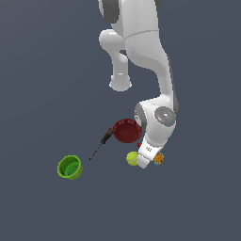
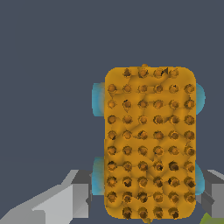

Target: Pick up a designated object from a clutter of objects.

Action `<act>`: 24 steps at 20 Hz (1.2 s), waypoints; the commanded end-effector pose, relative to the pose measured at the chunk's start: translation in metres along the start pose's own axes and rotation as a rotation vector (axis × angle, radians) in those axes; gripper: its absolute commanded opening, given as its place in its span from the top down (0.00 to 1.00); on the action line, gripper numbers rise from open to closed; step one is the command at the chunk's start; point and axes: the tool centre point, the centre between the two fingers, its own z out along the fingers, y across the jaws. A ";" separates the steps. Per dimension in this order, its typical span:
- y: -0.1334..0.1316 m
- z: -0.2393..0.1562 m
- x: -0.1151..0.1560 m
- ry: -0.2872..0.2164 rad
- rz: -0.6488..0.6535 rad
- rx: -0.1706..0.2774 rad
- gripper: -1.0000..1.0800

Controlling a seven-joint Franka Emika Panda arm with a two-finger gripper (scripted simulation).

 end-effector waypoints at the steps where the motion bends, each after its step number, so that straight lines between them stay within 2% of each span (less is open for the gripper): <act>1: 0.001 -0.009 -0.007 0.001 0.000 -0.002 1.00; 8: 0.000 -0.046 -0.041 0.000 0.000 -0.002 1.00; 24: 0.001 -0.162 -0.144 0.002 0.000 -0.001 1.00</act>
